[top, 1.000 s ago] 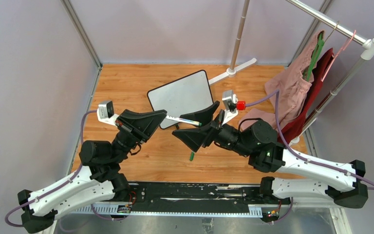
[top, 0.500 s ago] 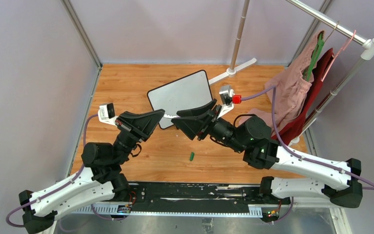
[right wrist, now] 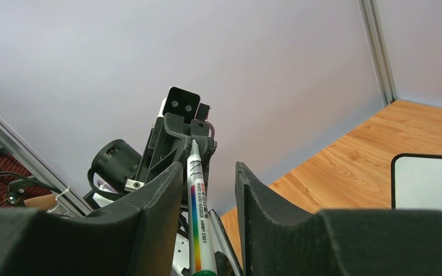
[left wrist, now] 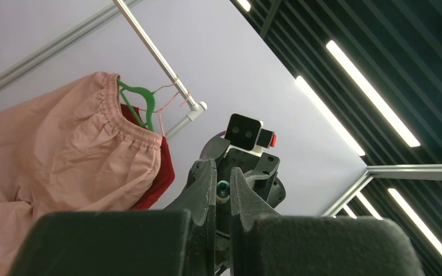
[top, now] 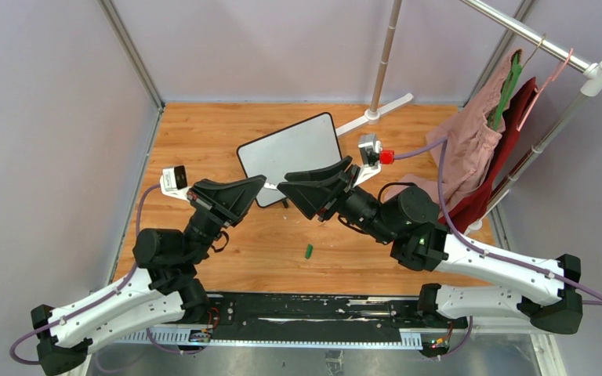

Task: Write a sentence on the whiteboard
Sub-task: Adjust the whiteboard marker.

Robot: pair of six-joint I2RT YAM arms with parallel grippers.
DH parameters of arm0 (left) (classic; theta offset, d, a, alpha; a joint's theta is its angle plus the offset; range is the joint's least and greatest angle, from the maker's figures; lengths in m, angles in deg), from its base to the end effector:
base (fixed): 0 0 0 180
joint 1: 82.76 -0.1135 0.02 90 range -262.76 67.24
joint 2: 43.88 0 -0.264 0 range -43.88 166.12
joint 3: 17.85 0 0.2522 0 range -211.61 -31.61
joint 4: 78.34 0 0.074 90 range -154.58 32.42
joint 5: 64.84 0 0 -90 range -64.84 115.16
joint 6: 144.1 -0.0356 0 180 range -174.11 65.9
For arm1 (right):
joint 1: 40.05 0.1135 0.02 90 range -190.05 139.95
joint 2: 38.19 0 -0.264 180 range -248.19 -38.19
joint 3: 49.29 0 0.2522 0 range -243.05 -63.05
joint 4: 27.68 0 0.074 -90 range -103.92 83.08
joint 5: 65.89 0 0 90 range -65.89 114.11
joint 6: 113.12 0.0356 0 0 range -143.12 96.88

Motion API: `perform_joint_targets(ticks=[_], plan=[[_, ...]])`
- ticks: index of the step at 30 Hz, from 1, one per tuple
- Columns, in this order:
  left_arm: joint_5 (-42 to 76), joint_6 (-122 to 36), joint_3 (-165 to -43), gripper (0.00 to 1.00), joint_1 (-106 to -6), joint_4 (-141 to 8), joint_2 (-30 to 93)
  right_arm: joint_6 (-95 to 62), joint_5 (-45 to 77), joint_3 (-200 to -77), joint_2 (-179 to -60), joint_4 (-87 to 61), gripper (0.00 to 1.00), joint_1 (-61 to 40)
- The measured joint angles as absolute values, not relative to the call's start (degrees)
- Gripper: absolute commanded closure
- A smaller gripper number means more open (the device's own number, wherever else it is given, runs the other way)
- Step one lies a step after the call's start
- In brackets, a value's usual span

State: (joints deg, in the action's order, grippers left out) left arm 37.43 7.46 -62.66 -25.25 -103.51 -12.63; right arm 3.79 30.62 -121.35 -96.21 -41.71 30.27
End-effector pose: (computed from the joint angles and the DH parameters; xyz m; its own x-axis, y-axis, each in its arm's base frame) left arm 0.0732 -0.1008 0.3777 -0.4864 -0.8358 -0.2546 0.6456 -0.1475 -0.7493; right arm 0.0783 0.2071 0.4501 -0.2669 0.5892 -0.7627 -0.8759 0.1818 0.4469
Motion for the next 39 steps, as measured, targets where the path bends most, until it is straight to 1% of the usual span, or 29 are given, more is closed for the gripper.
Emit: perform_joint_targets(ticks=[3,8,10,11,14,16,21,24,27,35,39], plan=[[37.5,7.9,-62.5,1.0,-25.2,-103.5,-12.5,3.9,30.7,-121.4,-96.3,-41.8,0.63,30.3],[38.0,8.3,-62.0,1.0,-25.2,-103.5,-12.3,3.9,30.6,-121.4,-97.0,-41.8,0.58,30.0],[38.1,8.4,-62.0,1.0,-25.2,-103.5,-12.1,4.1,30.6,-121.4,-97.4,-41.7,0.58,29.8],[38.2,8.4,-62.0,1.0,-25.2,-103.5,-12.1,4.2,30.6,-121.4,-97.6,-41.6,0.6,29.6],[38.4,8.4,-62.0,1.0,-25.2,-103.4,-12.1,4.4,29.9,-121.4,-97.7,-41.3,0.69,29.4],[38.5,8.4,-62.0,1.0,-25.2,-103.4,-12.1,4.6,29.5,-121.6,-97.7,-41.3,0.72,29.4],[38.5,8.4,-62.0,1.0,-25.2,-103.4,-12.1,4.8,29.0,-121.6,-97.7,-41.4,0.72,29.3],[38.5,8.5,-62.0,1.0,-25.2,-103.4,-12.0,4.8,28.8,-121.6,-97.7,-41.4,0.68,29.3],[38.5,8.8,-62.0,1.0,-25.2,-103.5,-11.9,4.8,28.3,-121.7,-97.8,-41.3,0.68,29.2],[38.7,9.0,-62.0,1.0,-25.2,-103.5,-11.9,5.2,26.8,-121.7,-98.0,-41.4,0.8,28.7],[38.8,9.9,-62.0,1.0,-25.2,-103.6,-11.8,5.8,25.7,-121.8,-98.0,-41.8,0.93,28.6]])
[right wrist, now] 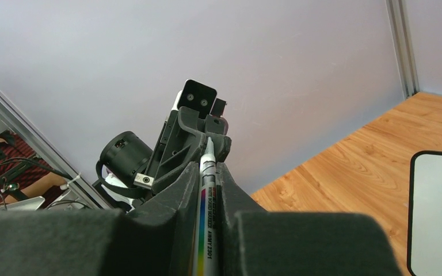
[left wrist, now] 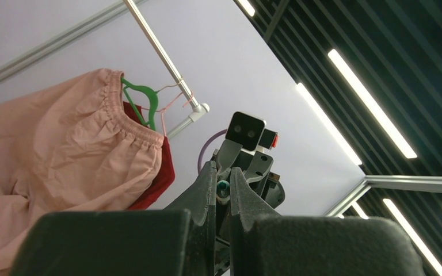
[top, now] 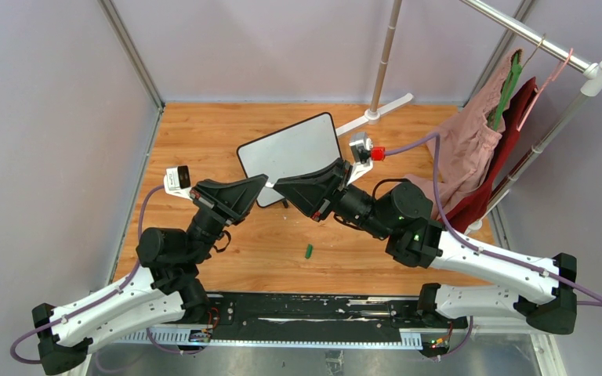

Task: Write a sentence on the whiteboard
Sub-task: Adjust the whiteboard marker.

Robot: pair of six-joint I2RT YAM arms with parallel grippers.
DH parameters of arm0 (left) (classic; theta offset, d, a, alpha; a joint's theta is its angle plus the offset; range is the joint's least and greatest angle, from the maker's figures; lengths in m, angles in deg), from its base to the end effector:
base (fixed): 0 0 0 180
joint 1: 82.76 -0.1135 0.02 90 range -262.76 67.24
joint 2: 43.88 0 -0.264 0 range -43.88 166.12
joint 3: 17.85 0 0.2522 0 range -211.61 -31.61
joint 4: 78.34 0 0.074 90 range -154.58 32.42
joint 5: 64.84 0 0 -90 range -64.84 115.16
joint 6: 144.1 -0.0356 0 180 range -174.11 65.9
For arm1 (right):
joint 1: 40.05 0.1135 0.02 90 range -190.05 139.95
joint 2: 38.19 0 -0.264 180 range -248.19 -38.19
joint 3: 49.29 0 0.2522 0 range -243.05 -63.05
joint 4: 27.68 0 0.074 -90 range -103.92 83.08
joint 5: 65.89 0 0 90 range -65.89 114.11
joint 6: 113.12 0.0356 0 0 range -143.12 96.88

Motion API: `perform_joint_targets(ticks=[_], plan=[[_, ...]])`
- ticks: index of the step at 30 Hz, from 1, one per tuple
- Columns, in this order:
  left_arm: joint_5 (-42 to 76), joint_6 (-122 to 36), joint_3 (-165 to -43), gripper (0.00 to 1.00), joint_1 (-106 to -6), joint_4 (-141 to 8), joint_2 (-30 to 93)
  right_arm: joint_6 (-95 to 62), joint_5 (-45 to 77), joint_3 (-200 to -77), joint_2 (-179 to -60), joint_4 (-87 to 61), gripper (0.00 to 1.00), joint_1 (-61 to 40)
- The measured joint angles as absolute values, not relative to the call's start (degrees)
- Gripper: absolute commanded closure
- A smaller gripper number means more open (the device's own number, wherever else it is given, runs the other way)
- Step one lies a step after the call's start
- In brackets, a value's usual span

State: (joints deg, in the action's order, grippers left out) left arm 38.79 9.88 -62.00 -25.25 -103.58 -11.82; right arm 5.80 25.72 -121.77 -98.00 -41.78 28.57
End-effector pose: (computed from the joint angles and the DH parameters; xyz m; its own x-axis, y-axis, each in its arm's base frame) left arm 0.0765 -0.1045 0.3723 -0.5033 -0.8355 -0.2204 0.6082 -0.1613 -0.7772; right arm 0.0852 0.2149 0.4464 -0.3020 0.5546 -0.7754 -0.8861 0.1366 0.4428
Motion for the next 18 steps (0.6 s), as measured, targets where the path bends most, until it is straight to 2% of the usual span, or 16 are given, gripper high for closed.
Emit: perform_joint_targets(ticks=[3,5,12,15,18], plan=[[38.8,10.3,-62.0,1.0,-25.2,-103.8,-11.8,5.9,25.3,-122.0,-98.1,-41.8,1.0,28.5],[38.8,10.6,-62.0,0.98,-25.2,-104.0,-11.8,5.9,25.2,-122.1,-98.1,-41.8,1.0,28.5],[39.3,10.6,-61.2,0.29,-25.2,-104.1,-11.9,5.6,24.1,-122.2,-98.1,-41.3,1.0,28.4],[39.9,10.0,-60.3,0.12,-25.2,-103.1,-12.8,4.9,24.1,-122.3,-97.9,-40.2,1.0,28.4],[40.7,8.7,-60.0,0.06,-25.2,-100.0,-15.5,3.5,24.3,-122.7,-97.5,-37.9,1.0,28.3]])
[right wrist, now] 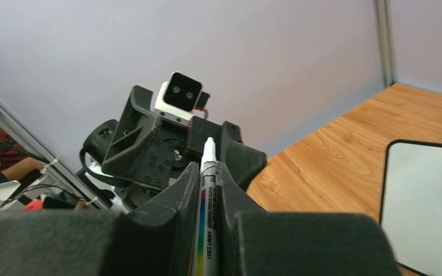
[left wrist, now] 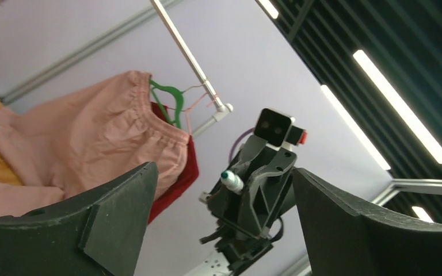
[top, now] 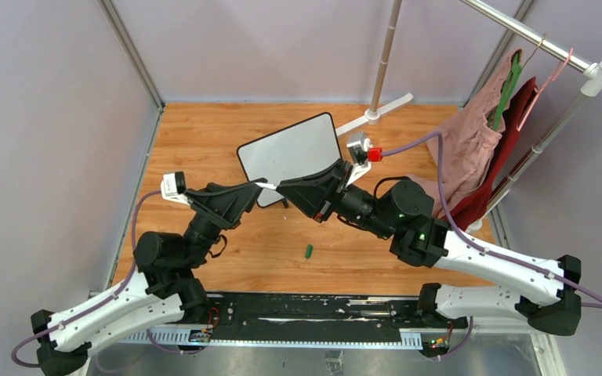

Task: Write a sentence on the whiteboard
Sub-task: Adjust the whiteboard marker.

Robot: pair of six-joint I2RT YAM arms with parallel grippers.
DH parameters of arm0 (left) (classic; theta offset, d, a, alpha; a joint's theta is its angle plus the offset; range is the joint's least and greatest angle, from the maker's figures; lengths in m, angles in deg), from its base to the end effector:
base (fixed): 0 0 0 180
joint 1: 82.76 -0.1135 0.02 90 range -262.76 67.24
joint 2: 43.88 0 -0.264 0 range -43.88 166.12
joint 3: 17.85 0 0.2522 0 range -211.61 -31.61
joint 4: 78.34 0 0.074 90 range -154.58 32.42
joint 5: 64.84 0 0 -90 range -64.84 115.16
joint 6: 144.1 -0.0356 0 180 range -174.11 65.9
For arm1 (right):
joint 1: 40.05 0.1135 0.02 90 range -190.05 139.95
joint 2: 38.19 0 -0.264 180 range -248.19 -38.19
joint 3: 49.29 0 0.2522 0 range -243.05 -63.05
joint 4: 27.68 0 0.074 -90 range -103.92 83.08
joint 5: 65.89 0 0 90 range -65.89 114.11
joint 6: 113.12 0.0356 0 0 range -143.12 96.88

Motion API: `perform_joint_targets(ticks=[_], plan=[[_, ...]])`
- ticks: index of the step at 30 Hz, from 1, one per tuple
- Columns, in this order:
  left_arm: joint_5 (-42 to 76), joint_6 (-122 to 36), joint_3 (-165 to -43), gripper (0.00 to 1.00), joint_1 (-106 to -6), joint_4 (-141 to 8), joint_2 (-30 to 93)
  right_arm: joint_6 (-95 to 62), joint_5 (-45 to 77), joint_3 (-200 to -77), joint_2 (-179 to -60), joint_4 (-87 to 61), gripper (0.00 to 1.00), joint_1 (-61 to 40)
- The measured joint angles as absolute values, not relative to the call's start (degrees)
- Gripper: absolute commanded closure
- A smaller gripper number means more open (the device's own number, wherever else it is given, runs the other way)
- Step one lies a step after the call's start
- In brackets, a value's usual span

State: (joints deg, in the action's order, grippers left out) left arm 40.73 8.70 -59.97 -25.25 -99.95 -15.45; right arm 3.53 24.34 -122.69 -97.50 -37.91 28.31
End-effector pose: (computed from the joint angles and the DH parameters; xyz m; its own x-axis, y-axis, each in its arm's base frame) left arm 0.0732 -0.0971 0.3615 -0.4761 -0.8474 -0.2351 0.5937 -0.1125 -0.7968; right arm 0.0849 0.2135 0.4471 -0.2806 0.5091 -0.8137 -0.8977 0.1609 0.4102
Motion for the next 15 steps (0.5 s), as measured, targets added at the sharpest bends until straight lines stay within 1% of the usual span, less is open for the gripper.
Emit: perform_joint_targets(ticks=[4,6,12,15], plan=[[42.9,4.2,-60.3,0.05,-25.2,-90.5,-21.5,-0.8,27.6,-125.2,-95.9,-30.9,1.0,28.3],[45.1,0.3,-62.0,0.05,-25.2,-82.1,-25.2,-3.3,30.2,-126.8,-94.9,-27.5,1.0,28.3],[57.6,-11.0,-70.9,0.09,-25.2,-54.2,-31.1,-10.5,39.0,-130.2,-93.7,-18.5,1.0,27.6],[63.4,-15.2,-72.8,0.09,-25.2,-45.2,-31.6,-11.9,40.7,-130.3,-95.1,-14.8,1.0,25.8]])
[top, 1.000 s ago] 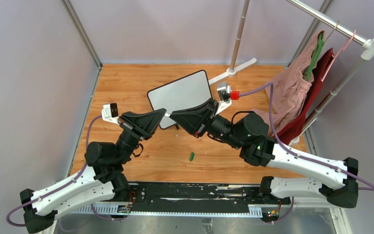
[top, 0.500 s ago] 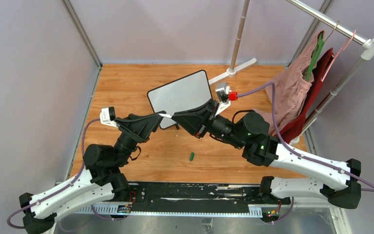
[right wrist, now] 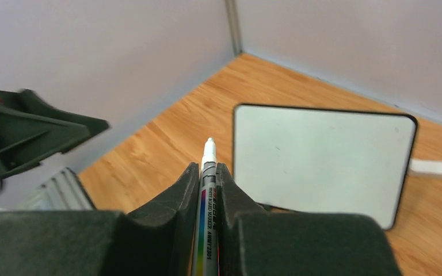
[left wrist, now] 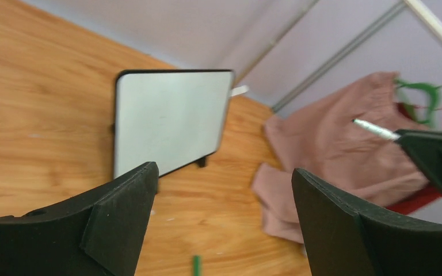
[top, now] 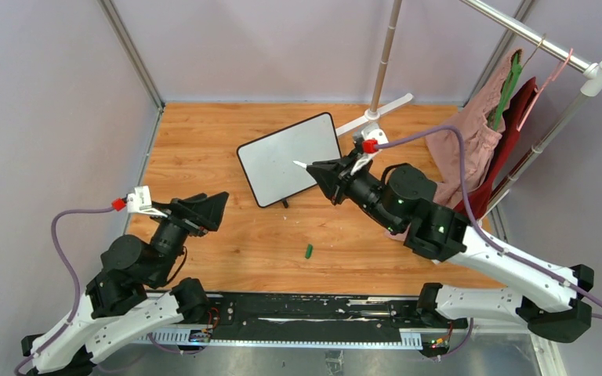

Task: Write a sentence on the whiteboard
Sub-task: Adjust the whiteboard marker.

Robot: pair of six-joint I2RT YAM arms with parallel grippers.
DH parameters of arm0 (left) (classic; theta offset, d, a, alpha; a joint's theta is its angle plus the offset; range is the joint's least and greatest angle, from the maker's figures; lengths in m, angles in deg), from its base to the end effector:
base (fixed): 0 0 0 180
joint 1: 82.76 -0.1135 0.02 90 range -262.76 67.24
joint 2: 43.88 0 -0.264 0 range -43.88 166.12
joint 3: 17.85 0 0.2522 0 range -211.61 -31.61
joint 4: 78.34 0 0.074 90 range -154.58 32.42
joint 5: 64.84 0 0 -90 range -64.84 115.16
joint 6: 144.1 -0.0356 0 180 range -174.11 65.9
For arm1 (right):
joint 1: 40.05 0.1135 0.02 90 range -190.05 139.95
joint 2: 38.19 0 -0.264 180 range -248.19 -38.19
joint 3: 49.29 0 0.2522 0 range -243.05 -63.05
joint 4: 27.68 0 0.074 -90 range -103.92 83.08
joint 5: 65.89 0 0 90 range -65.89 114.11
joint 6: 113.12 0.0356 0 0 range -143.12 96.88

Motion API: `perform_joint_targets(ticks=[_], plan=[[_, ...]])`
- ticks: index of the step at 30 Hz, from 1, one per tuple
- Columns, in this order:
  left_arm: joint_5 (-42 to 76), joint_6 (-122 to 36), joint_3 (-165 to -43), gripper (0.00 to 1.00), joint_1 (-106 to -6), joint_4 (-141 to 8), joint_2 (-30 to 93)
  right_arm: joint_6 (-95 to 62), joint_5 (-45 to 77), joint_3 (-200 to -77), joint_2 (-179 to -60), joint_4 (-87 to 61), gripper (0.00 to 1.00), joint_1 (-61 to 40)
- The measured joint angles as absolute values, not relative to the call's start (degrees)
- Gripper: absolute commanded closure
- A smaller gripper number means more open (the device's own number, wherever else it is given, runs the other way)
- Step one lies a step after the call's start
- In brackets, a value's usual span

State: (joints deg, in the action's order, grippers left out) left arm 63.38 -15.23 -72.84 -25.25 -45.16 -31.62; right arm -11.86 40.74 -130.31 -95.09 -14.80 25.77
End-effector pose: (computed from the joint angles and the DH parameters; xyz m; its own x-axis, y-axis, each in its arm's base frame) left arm 0.0443 -0.0285 0.3576 -0.1408 -0.6967 -0.7034 0.3167 0.6414 -0.6988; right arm 0.0961 0.1893 0.4588 -0.0699 0.3010 -0.9510 -0.7601 0.6013 0.2462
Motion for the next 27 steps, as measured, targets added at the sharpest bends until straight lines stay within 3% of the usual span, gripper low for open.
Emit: perform_joint_targets(ticks=[7,12,15,18,27], plan=[[71.2,-25.7,-73.1,0.03,-25.2,-37.4,-27.3,-8.7,36.8,-124.5,-97.5,-11.4,1.0,12.1],[72.8,-31.2,-74.6,0.02,-25.7,-37.9,-18.1,-7.5,35.1,-118.8,-97.3,-11.4,1.0,10.0],[69.0,-31.8,-77.3,0.03,-29.9,-37.9,-11.2,-7.0,34.9,-115.7,-96.7,-11.4,1.0,9.4],[60.5,-29.8,-78.7,0.04,-41.9,-38.3,-5.5,-6.5,35.0,-112.5,-94.9,-11.6,1.0,9.3],[40.9,-22.0,-71.5,0.04,-59.8,-46.1,-1.1,-7.4,34.7,-107.6,-90.8,-15.8,1.0,9.3]])
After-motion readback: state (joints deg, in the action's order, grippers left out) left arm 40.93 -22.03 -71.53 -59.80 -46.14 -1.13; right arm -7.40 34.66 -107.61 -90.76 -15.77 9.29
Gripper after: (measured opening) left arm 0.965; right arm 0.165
